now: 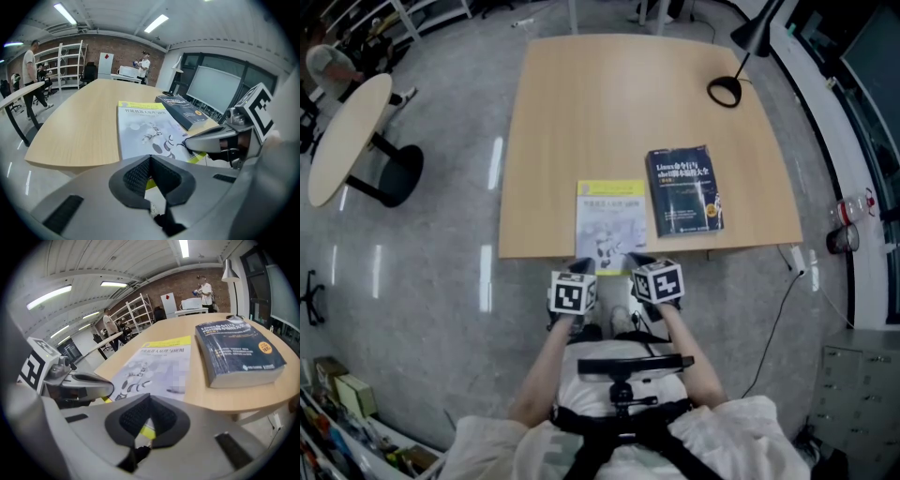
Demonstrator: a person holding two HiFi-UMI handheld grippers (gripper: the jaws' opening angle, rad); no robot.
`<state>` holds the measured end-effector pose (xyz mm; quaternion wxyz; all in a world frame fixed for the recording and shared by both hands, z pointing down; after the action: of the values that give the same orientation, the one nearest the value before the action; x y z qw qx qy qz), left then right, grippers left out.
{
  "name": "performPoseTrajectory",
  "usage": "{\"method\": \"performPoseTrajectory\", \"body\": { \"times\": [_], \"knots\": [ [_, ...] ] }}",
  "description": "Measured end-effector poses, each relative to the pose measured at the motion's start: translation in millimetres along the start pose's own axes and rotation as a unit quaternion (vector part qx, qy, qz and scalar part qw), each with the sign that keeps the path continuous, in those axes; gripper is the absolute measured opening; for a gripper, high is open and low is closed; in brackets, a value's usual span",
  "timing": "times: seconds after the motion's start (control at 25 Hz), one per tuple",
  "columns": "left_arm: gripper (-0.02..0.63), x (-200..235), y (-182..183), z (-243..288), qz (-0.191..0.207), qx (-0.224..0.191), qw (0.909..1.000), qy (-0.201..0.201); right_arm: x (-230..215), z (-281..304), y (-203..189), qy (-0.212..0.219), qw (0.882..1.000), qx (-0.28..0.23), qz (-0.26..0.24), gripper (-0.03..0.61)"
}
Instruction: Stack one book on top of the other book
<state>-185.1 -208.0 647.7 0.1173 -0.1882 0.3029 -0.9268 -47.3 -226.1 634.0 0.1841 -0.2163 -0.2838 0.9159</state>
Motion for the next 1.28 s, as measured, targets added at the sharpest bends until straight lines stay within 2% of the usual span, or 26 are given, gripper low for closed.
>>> {"method": "performPoseTrajectory", "body": {
  "times": [0.16,0.36,0.48,0.56,0.68,0.84,0.96,1.0,1.04,1.08,1.12,1.16,1.28],
  "knots": [
    [0.011,-7,-13,-4,0.014,0.003,0.9999,0.001,0,-7,-16,0.014,0.999,-0.002,0.035,0.000],
    [0.011,-13,-16,-4,0.013,-0.007,0.9999,-0.004,-2,-9,-22,0.020,0.999,-0.003,0.025,0.000],
    [0.011,-12,-19,-9,0.011,-0.034,0.9991,-0.024,-3,-13,-22,0.047,0.998,-0.010,0.051,0.000],
    [0.011,-5,-21,-14,-0.001,-0.063,0.9973,-0.036,-5,-14,-21,0.072,0.994,-0.016,0.082,0.000],
    [0.011,11,-25,-23,-0.025,-0.083,0.9960,-0.021,-7,-15,-21,0.089,0.990,-0.025,0.107,0.000],
    [0.012,25,-25,-31,-0.069,-0.101,0.9924,-0.016,-11,-20,-22,0.067,0.991,-0.045,0.102,0.002],
    [0.014,30,-23,-30,-0.097,-0.097,0.9902,-0.024,-20,-27,-21,0.044,0.993,-0.052,0.093,0.006],
    [0.015,31,-22,-29,-0.105,-0.092,0.9897,-0.030,-24,-29,-20,0.037,0.994,-0.054,0.090,0.024],
    [0.050,31,-21,-26,-0.111,-0.084,0.9896,-0.036,-28,-31,-18,0.032,0.994,-0.057,0.087,0.093],
    [0.072,31,-21,-23,-0.117,-0.074,0.9895,-0.041,-31,-33,-17,0.030,0.994,-0.059,0.086,0.131],
    [0.101,31,-22,-20,-0.123,-0.064,0.9893,-0.045,-33,-34,-17,0.032,0.994,-0.058,0.087,0.202],
    [0.118,31,-22,-17,-0.130,-0.057,0.9887,-0.049,-35,-34,-18,0.037,0.994,-0.056,0.090,0.246],
    [0.138,35,-24,-15,-0.150,-0.041,0.9855,-0.069,-41,-30,-26,0.051,0.991,-0.044,0.111,0.296]
  ]
}}
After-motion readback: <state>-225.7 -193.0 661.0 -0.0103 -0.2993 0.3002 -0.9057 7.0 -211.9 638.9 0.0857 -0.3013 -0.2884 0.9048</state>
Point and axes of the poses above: the fingertips, and each gripper's own axes: z forward along the fingers, x to its left, y out of its top, the point moved 4 cm from there along -z, backward along the fingers, and after that the axes turned 1 degree about -z, right-handed, at the moved point
